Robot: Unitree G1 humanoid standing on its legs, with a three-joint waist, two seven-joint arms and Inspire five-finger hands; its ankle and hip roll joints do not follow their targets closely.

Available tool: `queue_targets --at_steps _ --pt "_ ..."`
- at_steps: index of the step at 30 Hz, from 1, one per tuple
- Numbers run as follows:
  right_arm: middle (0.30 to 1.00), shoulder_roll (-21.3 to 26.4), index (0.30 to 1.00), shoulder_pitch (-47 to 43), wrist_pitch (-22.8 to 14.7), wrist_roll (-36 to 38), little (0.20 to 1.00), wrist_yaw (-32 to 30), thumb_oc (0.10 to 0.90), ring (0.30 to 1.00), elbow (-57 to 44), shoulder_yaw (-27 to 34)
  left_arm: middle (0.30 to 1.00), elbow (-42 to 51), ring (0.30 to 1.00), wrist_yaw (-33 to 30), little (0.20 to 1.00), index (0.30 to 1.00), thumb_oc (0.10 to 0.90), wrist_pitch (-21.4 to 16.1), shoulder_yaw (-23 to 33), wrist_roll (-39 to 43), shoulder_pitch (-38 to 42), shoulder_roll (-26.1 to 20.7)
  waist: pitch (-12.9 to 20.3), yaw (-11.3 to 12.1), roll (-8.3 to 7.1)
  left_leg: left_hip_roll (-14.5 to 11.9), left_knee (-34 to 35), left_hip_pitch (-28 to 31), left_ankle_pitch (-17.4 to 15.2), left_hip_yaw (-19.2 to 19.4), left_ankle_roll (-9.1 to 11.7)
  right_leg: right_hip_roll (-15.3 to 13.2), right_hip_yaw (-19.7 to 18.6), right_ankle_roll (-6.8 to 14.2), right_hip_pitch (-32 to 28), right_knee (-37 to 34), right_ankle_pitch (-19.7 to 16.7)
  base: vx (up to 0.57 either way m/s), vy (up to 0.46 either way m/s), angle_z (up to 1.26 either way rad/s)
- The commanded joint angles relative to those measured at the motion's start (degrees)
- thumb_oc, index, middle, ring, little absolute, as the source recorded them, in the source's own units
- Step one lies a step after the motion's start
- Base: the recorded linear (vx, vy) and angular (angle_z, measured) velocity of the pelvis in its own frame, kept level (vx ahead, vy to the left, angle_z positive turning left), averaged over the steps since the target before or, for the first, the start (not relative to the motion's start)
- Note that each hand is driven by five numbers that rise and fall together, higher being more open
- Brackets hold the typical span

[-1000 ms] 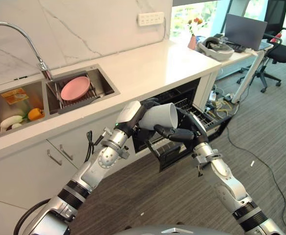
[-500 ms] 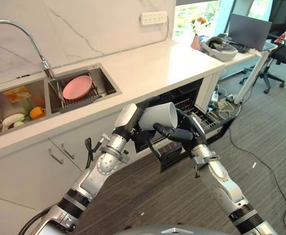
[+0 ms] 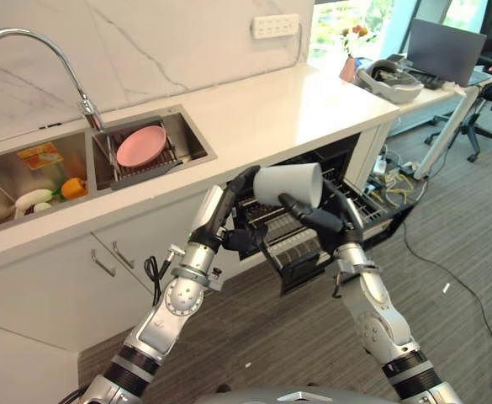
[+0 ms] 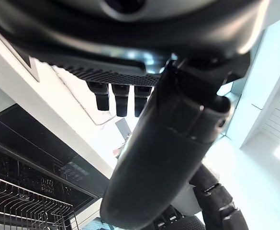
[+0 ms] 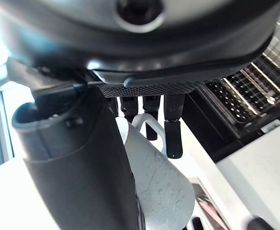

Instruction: Place the dishes in the dishwasher.

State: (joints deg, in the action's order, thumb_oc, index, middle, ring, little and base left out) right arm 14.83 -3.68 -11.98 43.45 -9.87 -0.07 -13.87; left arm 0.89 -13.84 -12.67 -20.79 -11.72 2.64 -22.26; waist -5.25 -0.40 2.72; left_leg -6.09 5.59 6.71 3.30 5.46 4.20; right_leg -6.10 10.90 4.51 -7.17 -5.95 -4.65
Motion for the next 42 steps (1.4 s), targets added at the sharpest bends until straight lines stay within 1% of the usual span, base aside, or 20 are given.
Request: queue_targets --at_steps 1,2,3,5,8,12,15,17,20,21,22,26,28,30,31,32,33,34,37,42 --pt "0.300 0.1 0.300 -9.1 -11.6 -4.5 0.300 -2.4 0.400 0.300 -5.0 12.4 0.900 0.5 0.900 -2.7 0.900 0.900 0.800 -1.5 4.2 2.4 -0.3 -3.1 0.7 0.5 -2.75 -2.6 -0.6 3.0 -3.7 3.0 2.7 -2.7 0.5 3.6 -3.8 0.9 7.0 0.00 -0.004 0.03" --pt "0.300 0.1 0.300 -9.1 -11.6 -4.6 0.300 -2.5 0.400 0.300 -5.0 12.4 0.900 0.5 0.900 -2.7 0.900 0.900 0.800 -1.5 4.2 2.4 -0.3 -3.1 0.8 0.5 -2.75 -2.6 -0.6 3.0 -3.7 3.0 2.7 -2.7 0.5 3.6 -3.8 0.9 7.0 0.00 -0.013 0.06" --pt "0.300 5.7 0.300 -8.8 -8.5 -13.1 0.300 -5.1 0.400 0.300 -0.4 14.4 0.900 -0.1 0.900 -2.8 0.900 0.900 0.800 -1.5 6.4 3.1 -2.0 -3.7 0.6 1.0 -3.33 -2.6 -0.6 2.7 -3.6 2.6 2.8 -2.7 0.9 3.6 -3.7 0.9 6.8 0.00 -0.013 0.05" --pt "0.300 5.8 0.300 -9.0 -8.5 -13.2 0.300 -5.2 0.400 0.300 -0.3 14.3 0.900 -0.1 0.900 -2.8 0.900 0.900 0.800 -1.4 6.4 3.2 -2.0 -3.6 0.6 1.0 -3.22 -2.6 -0.6 2.7 -3.6 2.6 2.8 -2.7 1.0 3.7 -3.7 0.9 6.8 0.00 -0.006 0.02" --pt "0.300 12.8 0.300 -10.7 -5.7 -16.2 0.300 -6.6 0.400 0.300 6.6 16.1 0.900 -1.0 0.900 -2.4 0.900 0.900 0.800 -0.7 9.1 4.1 -4.8 -5.0 0.2 2.0 -4.05 -2.4 -0.6 2.0 -3.5 1.8 2.7 -2.7 1.7 3.7 -3.6 0.9 6.7 -0.01 0.001 0.08" --pt "0.300 22.0 0.300 -15.3 -1.1 -18.6 0.300 -5.4 0.400 0.300 17.9 13.6 0.900 -2.8 0.900 -1.2 0.900 0.900 0.800 0.5 11.2 5.0 -8.4 -6.3 -0.6 4.2 -5.76 -2.2 -0.6 0.8 -3.0 0.9 2.8 -2.4 2.6 3.7 -3.3 0.9 6.7 0.00 -0.016 0.10" --pt "0.300 23.4 0.300 -17.9 0.3 -17.7 0.300 -4.7 0.400 0.300 24.1 12.1 0.900 -3.4 0.900 -0.5 0.900 0.900 0.800 1.0 11.1 5.6 -9.6 -6.0 -1.2 5.1 -6.29 -2.2 -0.6 -0.1 -2.7 0.3 2.8 -2.4 3.1 3.6 -2.9 0.9 6.6 -0.02 -0.003 0.12" --pt "0.300 26.5 0.300 -20.5 2.3 -21.3 0.300 -4.1 0.400 0.300 31.5 10.5 0.900 -4.3 0.900 0.6 0.900 0.900 0.800 1.4 11.2 6.2 -11.6 -5.8 -2.0 6.8 -7.24 -2.2 -0.6 -1.4 -2.3 -0.6 2.9 -2.3 3.9 3.7 -2.5 0.9 6.7 0.00 -0.014 0.20" --pt "0.300 27.4 0.300 -23.5 3.0 -22.1 0.300 -4.3 0.400 0.300 36.7 9.4 0.900 -5.1 0.900 1.2 0.900 0.900 0.800 1.5 10.9 6.4 -12.6 -6.0 -2.7 8.1 -7.91 -2.3 -0.6 -2.8 -1.7 -1.4 3.0 -2.2 4.6 3.7 -1.9 0.9 6.6 -0.04 -0.030 0.22" --pt "0.300 28.6 0.300 -27.4 3.6 -22.6 0.300 -4.4 0.400 0.300 43.5 8.1 0.900 -6.6 0.900 2.0 0.900 0.900 0.800 1.7 10.1 6.7 -13.5 -6.5 -3.6 9.6 -8.43 -2.2 -0.6 -4.2 -1.2 -2.3 3.1 -2.0 5.3 3.6 -1.3 0.9 6.6 -0.05 -0.024 0.27" --pt "0.300 28.6 0.300 -27.9 3.4 -22.6 0.300 -4.3 0.400 0.300 43.9 7.8 0.900 -6.7 0.900 1.9 0.900 0.900 0.800 1.6 10.1 6.7 -13.4 -6.4 -3.6 9.5 -8.39 -2.2 -0.6 -4.3 -1.1 -2.3 3.1 -2.0 5.3 3.6 -1.2 0.9 6.6 -0.07 -0.026 0.28" --pt "0.300 31.5 0.300 -37.2 5.1 -25.6 0.300 -2.5 0.400 0.300 58.1 2.4 0.900 -11.8 0.900 2.9 0.900 0.900 0.800 1.7 8.1 7.0 -13.0 -6.8 -5.9 11.6 -9.03 -2.2 -1.1 -7.5 0.0 -4.3 3.2 -1.8 7.0 3.4 0.3 0.9 6.3 -0.07 -0.028 0.28" --pt "0.300 31.3 0.300 -42.6 5.8 -28.4 0.300 -2.6 0.400 0.300 65.4 -0.2 0.900 -21.3 0.900 2.4 0.900 0.900 0.800 2.3 5.3 5.2 -10.7 -6.0 -7.2 12.5 -9.05 -2.0 -1.6 -8.8 0.1 -5.5 3.3 -1.7 7.8 3.2 0.7 0.9 6.6 -0.05 -0.007 0.31" --pt "0.300 31.1 0.300 -43.9 6.2 -29.8 0.300 -2.7 0.400 0.300 67.4 -1.0 0.900 -25.2 0.900 2.3 0.900 0.900 0.800 2.8 4.5 4.7 -10.0 -5.5 -7.4 12.8 -9.09 -1.8 -1.6 -9.6 0.6 -5.7 3.2 -1.8 8.1 3.3 1.1 0.9 6.3 -0.03 0.009 0.26" --pt "0.300 30.1 0.300 -46.0 7.0 -31.3 0.300 -2.7 0.400 0.300 70.3 -1.7 0.900 -32.2 0.900 1.7 0.900 0.900 0.800 3.6 3.6 4.2 -8.8 -4.0 -7.7 13.1 -9.16 -1.9 -1.8 -9.8 0.3 -6.1 3.2 -1.7 8.4 3.2 1.2 0.9 6.6 -0.02 0.009 0.20" --pt "0.300 30.2 0.300 -46.3 7.0 -31.2 0.300 -2.6 0.400 0.300 70.4 -1.8 0.900 -32.4 0.900 1.6 0.900 0.900 0.800 3.4 3.5 4.1 -8.5 -3.8 -7.7 13.0 -9.12 -1.8 -1.7 -10.2 0.7 -6.1 3.1 -1.8 8.5 3.2 1.5 0.9 6.4 0.01 -0.003 0.12" --pt "0.300 28.7 0.300 -47.1 7.6 -32.6 0.300 -3.6 0.400 0.300 74.2 -1.4 0.900 -40.1 0.900 0.9 0.900 0.900 0.800 4.4 3.3 4.2 -7.5 -2.2 -7.8 13.6 -9.25 -2.0 -1.8 -10.3 0.4 -6.4 3.2 -1.7 8.9 3.1 1.3 0.9 6.9 -0.01 0.004 0.12" --pt "0.300 28.8 0.300 -47.2 7.6 -32.6 0.300 -3.6 0.400 0.300 74.3 -1.4 0.900 -40.4 0.900 0.8 0.900 0.900 0.800 4.3 3.2 4.2 -7.2 -2.1 -7.7 13.5 -9.23 -1.9 -1.7 -10.6 0.7 -6.5 3.1 -1.7 8.9 3.1 1.6 0.9 6.6 0.00 -0.003 0.14" --pt "0.300 25.3 0.300 -47.0 7.8 -32.5 0.300 -4.1 0.400 0.300 75.9 -0.2 0.900 -51.3 0.900 -1.8 0.900 0.900 0.800 5.6 6.9 8.3 -6.4 1.4 -8.0 14.6 -9.57 -1.8 -1.7 -11.4 0.9 -7.1 3.0 -1.7 9.5 3.1 2.0 0.9 6.8 0.00 -0.005 0.13" --pt "0.300 21.0 0.300 -44.9 8.1 -33.6 0.300 -2.9 0.400 0.300 75.6 -0.5 0.900 -58.0 0.900 -3.2 0.900 0.900 0.800 6.2 9.4 10.8 -5.0 2.3 -8.6 15.9 -10.21 -1.8 -1.6 -12.2 1.2 -7.8 3.1 -1.7 10.0 3.0 2.4 0.9 7.0 0.00 -0.011 0.09"
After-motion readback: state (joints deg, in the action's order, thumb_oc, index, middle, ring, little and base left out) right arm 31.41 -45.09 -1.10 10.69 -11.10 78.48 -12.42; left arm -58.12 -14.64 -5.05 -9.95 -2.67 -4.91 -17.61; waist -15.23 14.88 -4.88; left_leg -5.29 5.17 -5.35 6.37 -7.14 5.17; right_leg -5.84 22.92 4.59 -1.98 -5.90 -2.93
